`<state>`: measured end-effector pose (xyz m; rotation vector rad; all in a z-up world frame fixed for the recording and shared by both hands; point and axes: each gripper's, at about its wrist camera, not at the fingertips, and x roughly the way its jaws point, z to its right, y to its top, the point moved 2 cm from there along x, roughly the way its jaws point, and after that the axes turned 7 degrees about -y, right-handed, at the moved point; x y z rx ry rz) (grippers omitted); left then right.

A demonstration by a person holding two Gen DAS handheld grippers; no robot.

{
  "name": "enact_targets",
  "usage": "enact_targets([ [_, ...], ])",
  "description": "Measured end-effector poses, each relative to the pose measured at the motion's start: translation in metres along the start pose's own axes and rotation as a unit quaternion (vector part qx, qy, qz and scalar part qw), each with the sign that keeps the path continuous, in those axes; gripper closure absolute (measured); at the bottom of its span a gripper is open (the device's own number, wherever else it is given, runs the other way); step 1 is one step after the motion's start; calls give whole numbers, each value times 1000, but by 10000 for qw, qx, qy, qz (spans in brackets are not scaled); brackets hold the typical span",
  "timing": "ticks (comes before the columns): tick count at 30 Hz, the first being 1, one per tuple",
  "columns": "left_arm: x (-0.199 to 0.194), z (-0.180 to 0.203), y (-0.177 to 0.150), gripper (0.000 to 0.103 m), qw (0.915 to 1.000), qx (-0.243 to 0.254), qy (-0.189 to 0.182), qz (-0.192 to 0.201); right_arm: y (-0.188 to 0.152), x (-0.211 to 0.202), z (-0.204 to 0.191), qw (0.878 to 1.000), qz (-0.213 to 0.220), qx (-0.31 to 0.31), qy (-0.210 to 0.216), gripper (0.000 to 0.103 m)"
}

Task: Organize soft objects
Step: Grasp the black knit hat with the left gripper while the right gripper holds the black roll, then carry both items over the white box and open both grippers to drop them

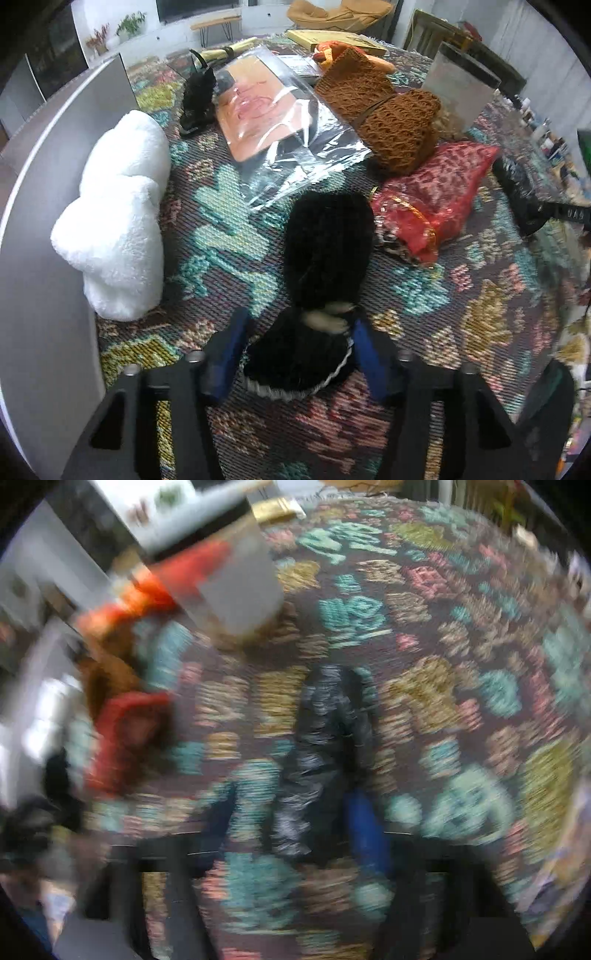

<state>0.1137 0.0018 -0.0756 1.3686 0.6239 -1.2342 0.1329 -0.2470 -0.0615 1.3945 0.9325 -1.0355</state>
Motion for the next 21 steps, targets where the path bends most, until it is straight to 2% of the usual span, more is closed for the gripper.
enact_targets([
  [2, -1, 4, -4, 28, 9999, 89, 15, 81, 11, -2, 8, 9998, 126, 55, -171, 65],
  [7, 9, 16, -5, 28, 9994, 320, 69, 111, 58, -15, 27, 9933, 1011, 344, -431, 65],
  [9, 15, 19, -4, 28, 9993, 323, 136, 92, 74, -5, 22, 9928, 1094, 294, -379, 65],
  [14, 23, 23, -5, 29, 9990, 336, 290, 104, 90, 23, 19, 9939, 983, 180, -469, 65],
  [15, 23, 24, -7, 31, 9988, 359, 301, 116, 91, 31, 22, 9950, 876, 222, -420, 64],
  [16, 23, 26, -9, 44, 9987, 386, 307, 156, 89, 36, 27, 9956, 811, 300, -361, 64],
  [17, 22, 29, -8, 64, 9984, 407, 333, 210, 90, 37, 30, 9956, 797, 398, -284, 65],
  [19, 19, 27, -3, 72, 9989, 330, 224, 244, 94, 34, 34, 9954, 773, 483, -286, 65],
  [21, 12, 24, 0, 74, 9994, 115, -46, 332, 98, 14, 39, 9915, 1092, 569, -418, 66],
])
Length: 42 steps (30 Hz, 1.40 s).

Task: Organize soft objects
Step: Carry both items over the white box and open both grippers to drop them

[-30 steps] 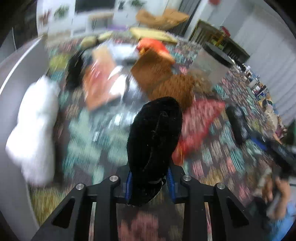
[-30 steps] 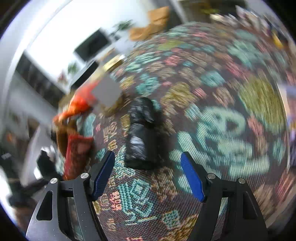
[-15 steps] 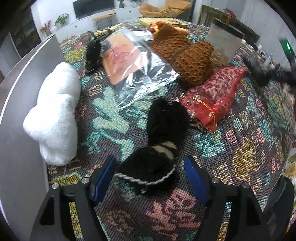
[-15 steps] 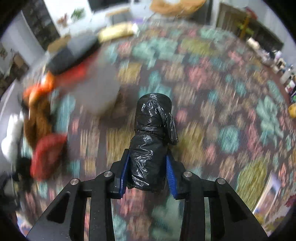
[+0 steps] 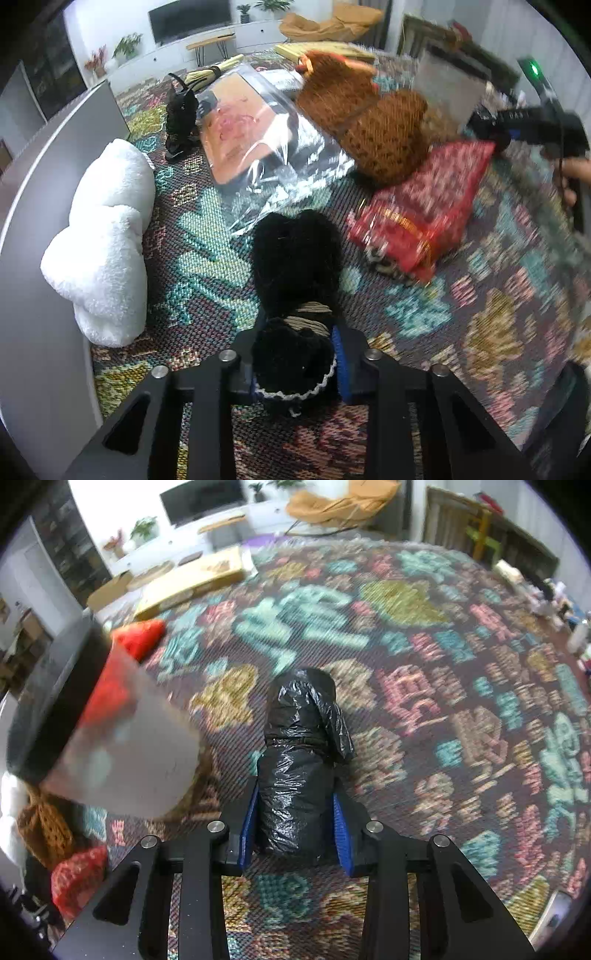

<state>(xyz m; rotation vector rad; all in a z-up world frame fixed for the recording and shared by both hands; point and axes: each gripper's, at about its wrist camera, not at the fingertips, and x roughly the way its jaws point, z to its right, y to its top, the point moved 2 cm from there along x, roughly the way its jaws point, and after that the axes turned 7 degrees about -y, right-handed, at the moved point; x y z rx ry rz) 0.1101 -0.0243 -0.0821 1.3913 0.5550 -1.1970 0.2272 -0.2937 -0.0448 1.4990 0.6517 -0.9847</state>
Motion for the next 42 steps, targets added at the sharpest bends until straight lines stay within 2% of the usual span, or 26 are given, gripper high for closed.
enact_targets([
  [3, -25, -7, 5, 75, 9978, -407, -431, 305, 15, -38, 5, 9987, 484, 130, 95, 66],
  [5, -48, -12, 8, 75, 9944, -593, -687, 541, 26, -67, -3, 9970, 766, -11, 97, 65],
  [7, -79, -21, 9, 74, 9904, -738, -858, 795, 35, -95, -25, 9949, 924, -345, 194, 65],
  [9, -106, -30, 5, 74, 9880, -850, -848, 976, 30, -126, -59, 9914, 997, -718, 445, 65],
  [11, -132, -56, 0, 74, 9863, -1005, -683, 1112, 19, -150, -94, 9866, 1020, -989, 798, 65],
  [14, -170, -111, -25, 74, 9838, -1269, -122, 1262, -7, -184, -164, 9731, 957, -1323, 1623, 65],
  [17, -192, -155, -49, 74, 9783, -1602, 314, 1278, -41, -211, -246, 9501, 745, -1668, 2528, 65],
  [21, -217, -201, -85, 71, 9685, -1850, 1069, 1277, -84, -230, -337, 9166, 321, -1982, 3456, 65],
  [22, -222, -211, -94, 65, 9648, -1953, 1224, 1267, -92, -230, -354, 9098, 210, -2028, 3615, 65],
  [24, -226, -229, -106, 40, 9564, -2174, 1520, 1220, -113, -224, -394, 8936, -286, -2054, 3981, 58],
  [25, -225, -236, -110, 16, 9519, -2262, 1631, 1274, -119, -217, -407, 8845, -606, -1976, 4183, 34],
  [26, -225, -238, -112, 9, 9474, -2331, 1748, 1327, -122, -212, -412, 8804, -765, -1878, 4288, 23],
  [27, -225, -240, -115, 9, 9427, -2386, 1861, 1406, -124, -206, -412, 8836, -805, -1767, 4261, 24],
  [29, -224, -236, -115, 9, 9412, -2409, 1864, 1458, -123, -200, -396, 8986, -567, -1751, 3983, 24],
  [31, -226, -220, -112, 9, 9438, -2313, 1692, 1646, -124, -193, -361, 9316, -16, -1729, 3196, 24],
  [32, -224, -206, -108, 9, 9477, -2187, 1540, 1743, -124, -187, -336, 9485, 264, -1650, 2692, 24],
  [34, -216, -173, -99, 9, 9574, -1893, 1166, 1842, -132, -169, -270, 9807, 774, -1192, 1342, 24],
  [35, -208, -152, -93, 9, 9637, -1692, 916, 1852, -136, -158, -242, 9883, 906, -926, 800, 24],
  [36, -196, -131, -87, 9, 9699, -1473, 655, 1826, -142, -144, -206, 9930, 1010, -573, 205, 24],
  [38, -169, -91, -78, 8, 9794, -1088, 270, 1682, -150, -118, -152, 9941, 936, 3, -553, 24],
  [40, -133, -55, -67, 8, 9877, -702, -3, 1399, -154, -80, -99, 9924, 552, 600, -922, 24],
  [42, -89, -27, -58, 8, 9920, -375, -57, 1204, -153, -53, -63, 9871, 320, 979, -1229, 24],
])
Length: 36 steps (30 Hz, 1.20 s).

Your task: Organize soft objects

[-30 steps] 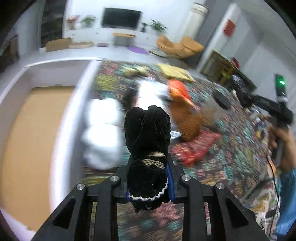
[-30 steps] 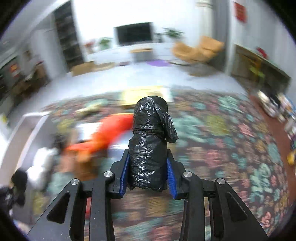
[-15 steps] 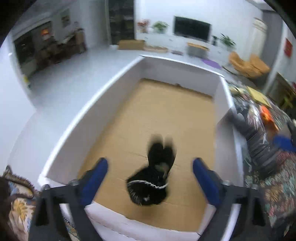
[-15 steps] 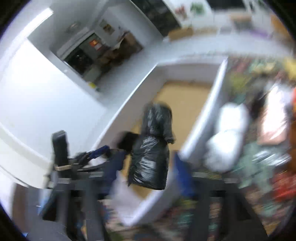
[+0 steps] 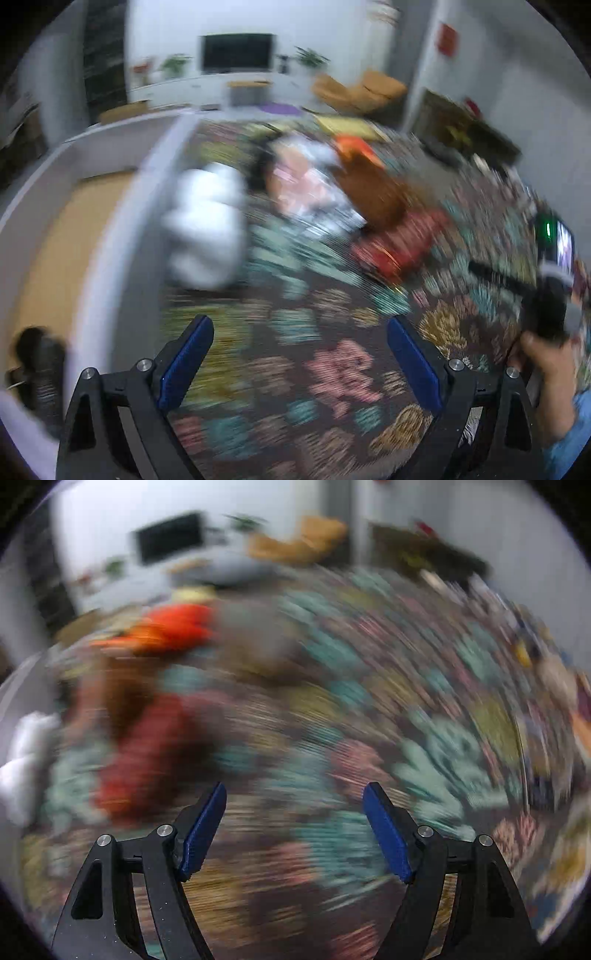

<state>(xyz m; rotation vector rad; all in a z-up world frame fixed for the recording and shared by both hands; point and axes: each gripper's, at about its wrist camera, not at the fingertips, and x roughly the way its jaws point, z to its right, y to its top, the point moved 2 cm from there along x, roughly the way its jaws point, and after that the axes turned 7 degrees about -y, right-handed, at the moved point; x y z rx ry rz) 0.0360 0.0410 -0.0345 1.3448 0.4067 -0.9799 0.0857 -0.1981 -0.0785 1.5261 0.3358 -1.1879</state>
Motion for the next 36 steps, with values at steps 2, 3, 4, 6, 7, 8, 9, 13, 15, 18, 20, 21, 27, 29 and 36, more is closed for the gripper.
enact_targets([
  [2, 31, 10, 0, 9, 9998, 176, 81, -88, 10, 18, 13, 9996, -3, 124, -253, 24],
  [3, 53, 15, 3, 9, 9993, 301, 164, -129, 17, 24, 19, 9992, 66, 169, -358, 24],
  [4, 64, 17, 5, 9, 9989, 380, 226, -151, 25, 30, 24, 9987, 90, 189, -466, 24],
  [6, 86, 19, 9, 9, 9981, 480, 346, -189, 37, 49, 29, 9979, 18, 195, -617, 24],
  [7, 92, 22, 8, 8, 9980, 491, 353, -200, 42, 56, 29, 9981, 46, 213, -585, 20],
  [8, 101, 21, 8, 8, 9979, 471, 353, -252, 42, 54, 34, 9979, 155, 277, -559, 18],
  [9, 104, 21, 6, 5, 9976, 494, 404, -256, 44, 60, 36, 9983, 149, 320, -468, 17],
  [13, 109, 15, 12, 0, 9979, 418, 398, -287, 38, 51, 47, 9985, 151, 479, -222, 14],
  [15, 110, 15, 11, 0, 9977, 441, 428, -292, 38, 50, 44, 9986, 146, 405, -304, 14],
  [18, 109, 15, 11, 0, 9977, 443, 426, -287, 35, 49, 44, 9986, 142, 439, -257, 13],
  [20, 109, 15, 11, 0, 9977, 440, 423, -287, 34, 48, 44, 9986, 145, 436, -261, 13],
  [21, 109, 14, 11, 0, 9977, 440, 426, -286, 34, 48, 44, 9986, 143, 436, -262, 13],
  [27, 109, 15, 11, 0, 9977, 443, 424, -288, 34, 48, 44, 9986, 143, 433, -264, 13],
  [29, 109, 14, 11, 0, 9977, 442, 423, -288, 34, 48, 44, 9986, 143, 433, -264, 13],
  [36, 109, 14, 11, 0, 9977, 441, 422, -288, 34, 48, 44, 9986, 143, 433, -262, 13],
])
